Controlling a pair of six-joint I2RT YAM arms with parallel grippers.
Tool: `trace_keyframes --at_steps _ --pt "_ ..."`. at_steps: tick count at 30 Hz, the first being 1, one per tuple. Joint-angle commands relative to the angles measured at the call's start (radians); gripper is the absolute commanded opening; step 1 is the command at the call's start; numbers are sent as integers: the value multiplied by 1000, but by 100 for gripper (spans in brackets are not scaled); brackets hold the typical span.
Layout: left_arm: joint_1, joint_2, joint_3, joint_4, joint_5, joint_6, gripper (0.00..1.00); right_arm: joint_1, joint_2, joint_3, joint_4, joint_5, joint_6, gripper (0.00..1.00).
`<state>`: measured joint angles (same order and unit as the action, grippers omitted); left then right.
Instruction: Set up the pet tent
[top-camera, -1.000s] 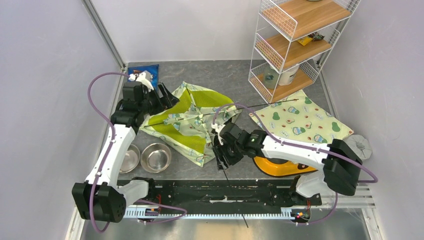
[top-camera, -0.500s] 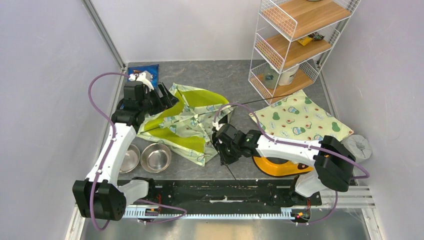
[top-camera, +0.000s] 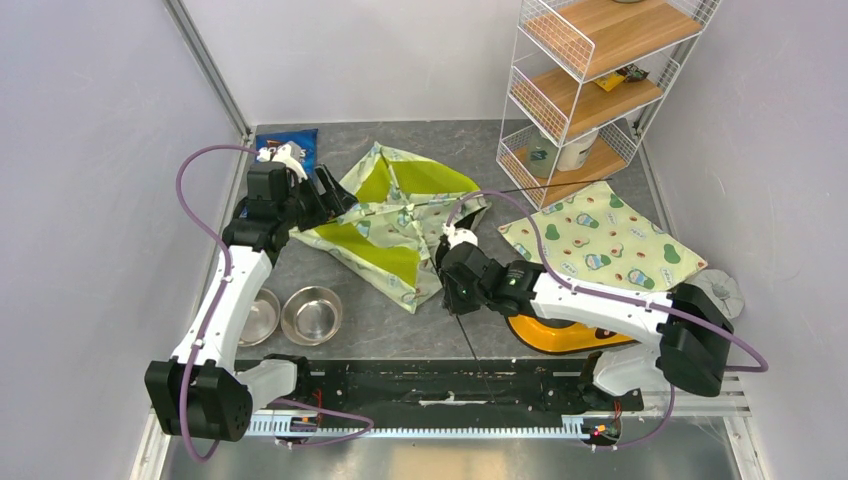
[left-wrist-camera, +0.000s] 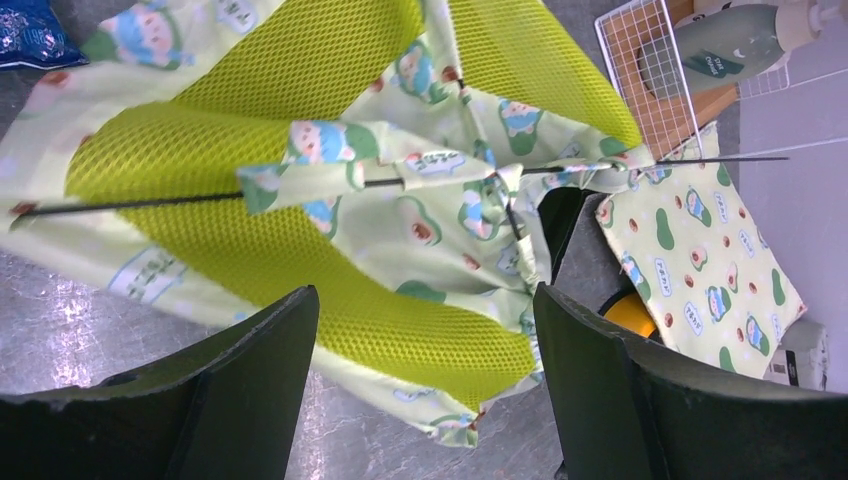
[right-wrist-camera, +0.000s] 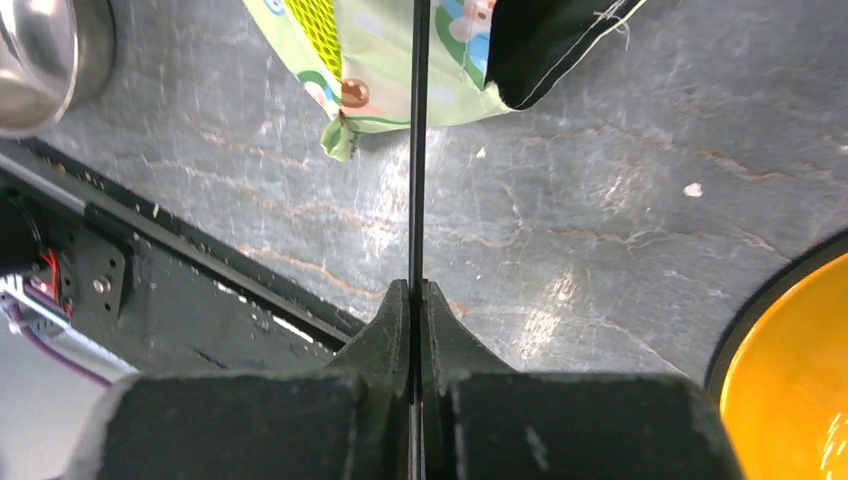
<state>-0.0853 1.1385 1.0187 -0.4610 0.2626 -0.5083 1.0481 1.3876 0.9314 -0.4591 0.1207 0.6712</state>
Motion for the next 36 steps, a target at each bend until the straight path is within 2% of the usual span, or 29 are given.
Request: trace_keyframes --at_steps 1,9,18,22,30,32,36 --pt "1 -3 47 19 -3 -34 85 0 -38 4 90 141 49 0" --pt "1 -10 50 19 9 -44 85 -38 18 70 116 194 100 0" --pt "-1 -12 35 20 25 -60 85 -192 93 118 169 22 235 0" --pt "-1 -10 32 23 33 -62 85 -222 146 171 166 -64 259 0" --pt "-5 -3 27 40 51 -70 84 -258 214 253 75 -118 267 0" --pt "-5 1 29 45 53 -71 84 -262 217 258 63 -118 265 11" --pt "-7 4 32 48 56 -70 84 -262 203 254 47 -118 246 44"
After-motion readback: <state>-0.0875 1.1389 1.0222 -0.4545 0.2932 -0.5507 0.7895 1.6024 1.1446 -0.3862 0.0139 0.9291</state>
